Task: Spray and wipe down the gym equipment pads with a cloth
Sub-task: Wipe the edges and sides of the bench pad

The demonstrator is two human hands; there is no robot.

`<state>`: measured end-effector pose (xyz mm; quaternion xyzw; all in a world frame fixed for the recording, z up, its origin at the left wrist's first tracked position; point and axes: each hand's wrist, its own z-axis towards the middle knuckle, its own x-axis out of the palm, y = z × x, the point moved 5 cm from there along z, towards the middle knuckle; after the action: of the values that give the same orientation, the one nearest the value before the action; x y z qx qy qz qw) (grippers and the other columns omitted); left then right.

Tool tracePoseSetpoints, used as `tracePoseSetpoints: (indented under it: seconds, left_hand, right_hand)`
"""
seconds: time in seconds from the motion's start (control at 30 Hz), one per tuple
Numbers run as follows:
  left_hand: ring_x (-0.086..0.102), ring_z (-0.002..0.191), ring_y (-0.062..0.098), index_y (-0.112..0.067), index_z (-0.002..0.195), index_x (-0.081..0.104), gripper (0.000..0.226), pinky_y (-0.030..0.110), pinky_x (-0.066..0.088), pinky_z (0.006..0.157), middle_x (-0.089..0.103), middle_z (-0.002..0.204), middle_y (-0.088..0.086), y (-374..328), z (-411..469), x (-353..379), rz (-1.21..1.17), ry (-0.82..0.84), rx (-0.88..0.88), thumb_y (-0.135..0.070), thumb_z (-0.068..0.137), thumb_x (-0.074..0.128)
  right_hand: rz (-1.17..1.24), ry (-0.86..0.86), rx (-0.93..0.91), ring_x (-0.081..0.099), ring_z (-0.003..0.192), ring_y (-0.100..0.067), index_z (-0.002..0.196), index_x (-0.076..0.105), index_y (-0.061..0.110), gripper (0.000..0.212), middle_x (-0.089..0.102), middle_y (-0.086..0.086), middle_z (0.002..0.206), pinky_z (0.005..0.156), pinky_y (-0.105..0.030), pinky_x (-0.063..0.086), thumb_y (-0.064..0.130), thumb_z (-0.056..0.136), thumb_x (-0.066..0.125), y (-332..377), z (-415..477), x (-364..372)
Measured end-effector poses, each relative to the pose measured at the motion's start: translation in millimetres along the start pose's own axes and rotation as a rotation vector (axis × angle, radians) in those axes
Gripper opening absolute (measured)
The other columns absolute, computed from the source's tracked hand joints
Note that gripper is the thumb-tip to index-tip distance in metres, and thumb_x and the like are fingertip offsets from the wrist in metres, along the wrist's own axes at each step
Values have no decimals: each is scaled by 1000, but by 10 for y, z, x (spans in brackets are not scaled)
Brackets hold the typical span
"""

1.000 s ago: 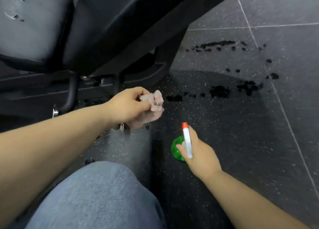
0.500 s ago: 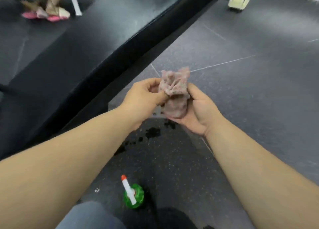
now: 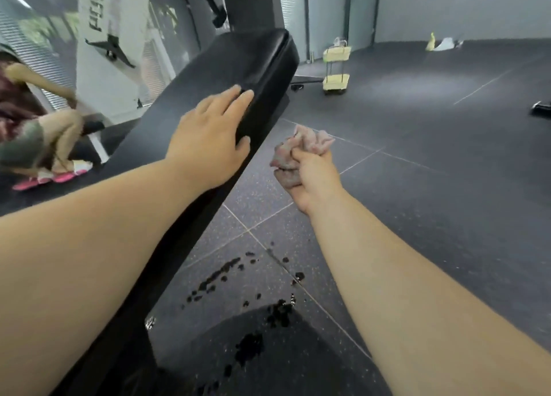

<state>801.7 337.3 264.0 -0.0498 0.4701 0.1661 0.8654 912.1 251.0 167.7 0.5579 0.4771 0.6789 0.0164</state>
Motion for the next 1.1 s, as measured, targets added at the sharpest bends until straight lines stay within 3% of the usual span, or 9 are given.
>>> tracePoseSetpoints:
  seconds: [0.1,0.23,0.37,0.5,0.63,0.7,0.83,0.97,1.1]
  left_hand:
    - [31,138,30,-14,153,29,69,47,31,111,30,158,8,73,-8,136,12,-82,30,-23,92,58]
    - [33,132,29,-11,149,35,68,51,37,104,37,154,10,77,-9,203,51,-150,40,-21,88,62]
    - [35,131,28,-13,149,34,66,52,41,101,37,154,9,63,-10,193,75,-140,39,-30,88,51]
    - [36,130,28,-12,148,35,65,53,42,99,38,153,9,67,5,195,83,-147,42,-31,88,48]
    - [37,130,28,-12,148,36,65,52,42,98,39,153,10,61,-9,215,92,-173,51,-30,88,49]
    - [37,130,28,-12,148,36,65,51,41,99,39,153,9,63,-5,223,97,-186,56,-30,88,49]
    - [38,132,29,-12,149,35,65,51,40,102,38,154,9,87,-3,234,105,-213,56,-29,88,50]
    - [37,132,28,-13,149,35,65,50,39,102,38,154,8,97,-4,251,106,-226,58,-29,88,51]
    - [38,133,29,-13,150,33,66,48,39,103,36,155,7,104,-10,247,115,-220,56,-30,88,50]
  right_hand:
    - [-46,-68,105,60,54,-11,123,47,27,22,63,-4,86,51,-24,54,17,104,44,73,405,143]
    - [-277,-74,214,38,36,-12,119,46,23,23,48,-13,70,33,-15,27,38,102,46,116,783,278]
    - [-184,13,188,30,48,-12,74,49,16,24,42,-7,69,52,-19,23,26,95,52,202,945,339]
    - [139,231,286,46,54,-11,80,52,14,15,50,-4,68,52,-18,36,7,72,41,370,901,354]
    - [-142,136,159,47,44,-7,89,58,8,10,60,-3,62,34,-15,26,9,96,50,182,946,205]
    - [-208,54,49,43,46,-8,90,60,13,17,58,-1,62,44,-19,30,28,96,58,85,976,283]
    - [211,109,86,68,82,-17,115,66,9,34,72,-7,90,76,-29,55,35,94,61,5,1007,514]
    - [317,239,140,66,65,-13,82,64,14,18,68,-5,68,75,-28,54,26,94,60,-243,935,492]
    - [257,397,271,66,85,-16,100,67,18,27,71,-5,93,80,-25,53,17,73,65,-759,692,382]
